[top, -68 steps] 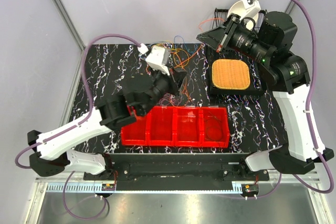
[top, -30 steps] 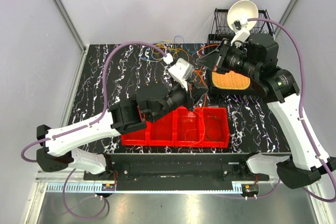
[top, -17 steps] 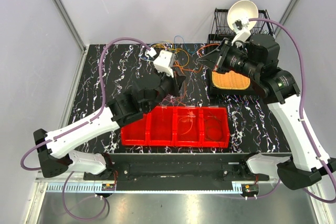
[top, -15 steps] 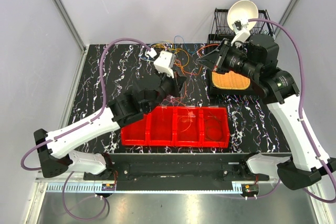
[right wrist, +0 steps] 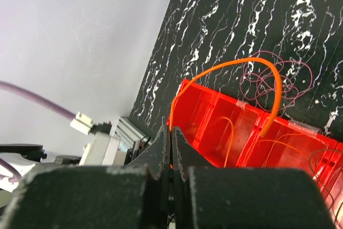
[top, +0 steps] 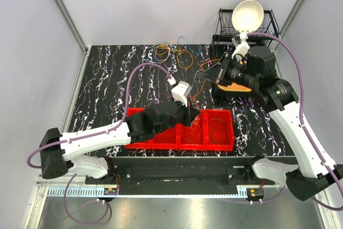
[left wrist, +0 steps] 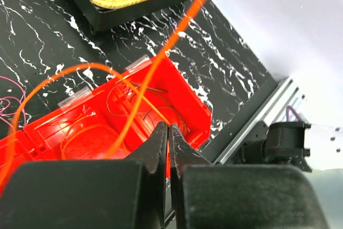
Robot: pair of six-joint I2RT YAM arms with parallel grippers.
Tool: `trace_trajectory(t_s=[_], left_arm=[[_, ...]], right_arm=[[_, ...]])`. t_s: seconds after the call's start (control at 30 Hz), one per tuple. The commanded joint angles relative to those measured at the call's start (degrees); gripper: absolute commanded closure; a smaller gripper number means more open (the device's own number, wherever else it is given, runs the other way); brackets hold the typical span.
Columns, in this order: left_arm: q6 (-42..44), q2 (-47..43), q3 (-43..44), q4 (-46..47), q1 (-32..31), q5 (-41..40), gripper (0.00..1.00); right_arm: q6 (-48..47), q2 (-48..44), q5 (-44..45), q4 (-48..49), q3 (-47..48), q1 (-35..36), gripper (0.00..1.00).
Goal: Untangle the cables
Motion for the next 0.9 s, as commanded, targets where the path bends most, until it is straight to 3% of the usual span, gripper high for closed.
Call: trace_trajectory(t_s=[0.0, 0.23, 0.37, 0.57, 0.67, 0.7, 0.8, 0.87], left_arm=[[-2.57, 1.22, -1.45, 6.76, 0.38, -1.21, 1.00], [-5.81, 5.53, -4.18, 6.59, 0.38, -3.05, 1.00], [-7.31, 7.38, -5.68, 7.29, 0.38, -3.32, 1.00], [-8.63, 11.24, -4.45, 6.67, 0.38, -0.52, 0.96], [-8.72, 12.30, -3.31, 5.89, 0.38, 0.20, 0.85], [-8.90, 12.48, -3.05, 4.84, 0.38, 0.11, 0.74], [-9.16, 11.87, -1.55, 1.16, 0.29, -0.42, 0.55], [-9.42, 11.34, -0.50, -2.01, 0.29, -0.68, 0.50]], right_arm=[[1.00, -3.43, -1.77, 2.48, -3.07, -0.01, 1.00], [1.35, -7.39, -0.46, -1.11, -9.66, -0.01, 1.00], [-0.49, -7.75, 9.18, -8.32, -9.49, -0.01, 1.00], [-0.67, -7.22, 12.46, -13.25, -13.45, -0.01, 1.00], [-1.28, -6.52, 14.39, -14.92, -14.59, 0.26, 1.00], [-1.55, -6.51, 15.36, -16.23, -14.77, 0.52, 1.00], [-2.43, -6.25, 17.65, -17.47, -15.64, 0.52, 1.00], [-2.52, -6.16, 16.96, -17.56, -16.26, 0.61, 1.00]])
